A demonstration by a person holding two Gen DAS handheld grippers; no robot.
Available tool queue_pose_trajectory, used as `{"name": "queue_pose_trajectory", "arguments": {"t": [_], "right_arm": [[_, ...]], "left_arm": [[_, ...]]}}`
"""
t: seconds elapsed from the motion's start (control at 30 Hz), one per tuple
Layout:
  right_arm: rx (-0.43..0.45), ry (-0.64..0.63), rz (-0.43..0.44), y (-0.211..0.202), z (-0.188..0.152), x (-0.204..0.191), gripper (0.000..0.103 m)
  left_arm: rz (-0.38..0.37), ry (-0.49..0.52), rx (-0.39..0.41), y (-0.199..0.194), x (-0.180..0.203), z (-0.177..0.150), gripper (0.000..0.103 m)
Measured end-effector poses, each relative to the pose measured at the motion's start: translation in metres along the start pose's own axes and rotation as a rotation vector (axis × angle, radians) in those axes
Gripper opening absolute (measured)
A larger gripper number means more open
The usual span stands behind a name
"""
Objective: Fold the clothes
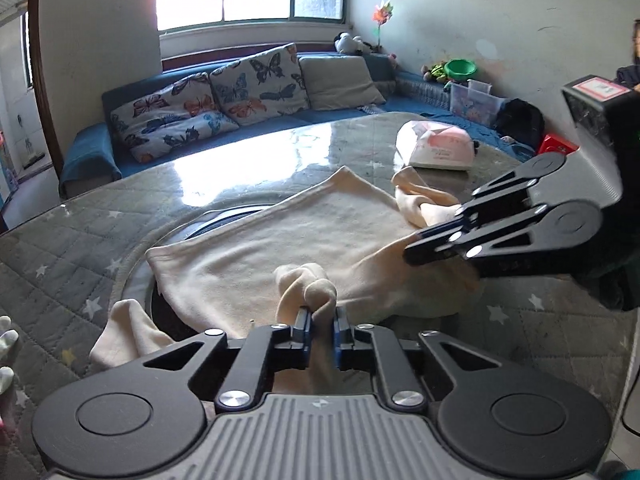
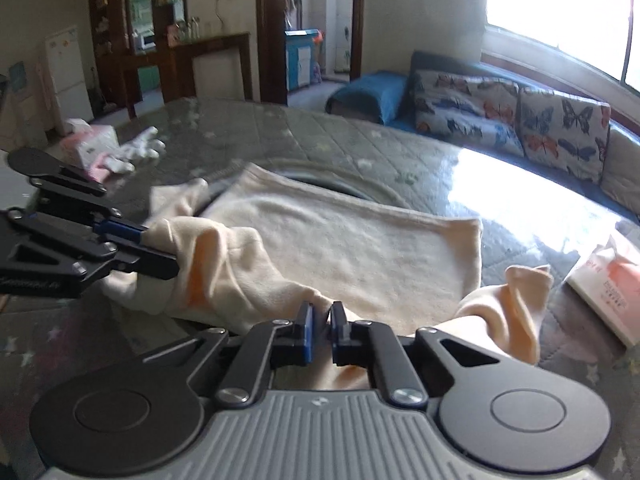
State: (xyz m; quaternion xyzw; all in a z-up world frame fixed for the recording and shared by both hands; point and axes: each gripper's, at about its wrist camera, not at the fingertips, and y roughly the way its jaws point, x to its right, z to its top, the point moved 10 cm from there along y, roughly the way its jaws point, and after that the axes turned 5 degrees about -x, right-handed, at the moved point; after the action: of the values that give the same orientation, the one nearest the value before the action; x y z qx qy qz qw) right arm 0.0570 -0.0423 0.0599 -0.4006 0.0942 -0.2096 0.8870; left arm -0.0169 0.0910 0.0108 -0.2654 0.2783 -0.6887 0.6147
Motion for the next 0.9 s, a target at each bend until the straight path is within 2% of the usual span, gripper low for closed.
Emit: {"name": "queue_pose_trajectory", "arguments": {"t": [0.2,0.37,0.47,0.53,0.57,0.7,0.8,0.9], "right_arm": [[0.014,-0.04,0.039,-0.057,-0.018,-0.014,0.007],[-0.083,-0.081,0.11,-0.079,-0.067,-0.037,0.008],[-0.171,-0.081,0.163,-0.081,-0.098,-0.047,0.01],[-0.199,-0.065,0.188,-0.086,-0.11,-0.047,0.019],[-0.2,-0.05,0.195,-0.09,-0.112,-0.046,0.019],[-0.141,0.044,0.162,-0.11,-0.102,-0.018,0.019],[-0.097,0.108,0.069,-0.114,-0.088,0.015,0.02],[-0.062,0.172,-0.061,-0.105,-0.078,0.061,0.021]], "left_arm": [[-0.051,0.04,0.01,-0.028,0.007,-0.023,0.01],[-0.099,0.102,-0.061,-0.037,0.021,-0.067,0.011],[-0.114,0.137,-0.112,-0.038,0.027,-0.09,0.012],[-0.113,0.142,-0.119,-0.042,0.025,-0.095,0.014],[-0.112,0.142,-0.119,-0.045,0.023,-0.097,0.014],[-0.124,0.115,-0.092,-0.058,0.016,-0.089,0.016],[-0.147,0.103,-0.05,-0.063,0.021,-0.076,0.017],[-0.183,0.077,-0.003,-0.066,0.031,-0.06,0.019]]}}
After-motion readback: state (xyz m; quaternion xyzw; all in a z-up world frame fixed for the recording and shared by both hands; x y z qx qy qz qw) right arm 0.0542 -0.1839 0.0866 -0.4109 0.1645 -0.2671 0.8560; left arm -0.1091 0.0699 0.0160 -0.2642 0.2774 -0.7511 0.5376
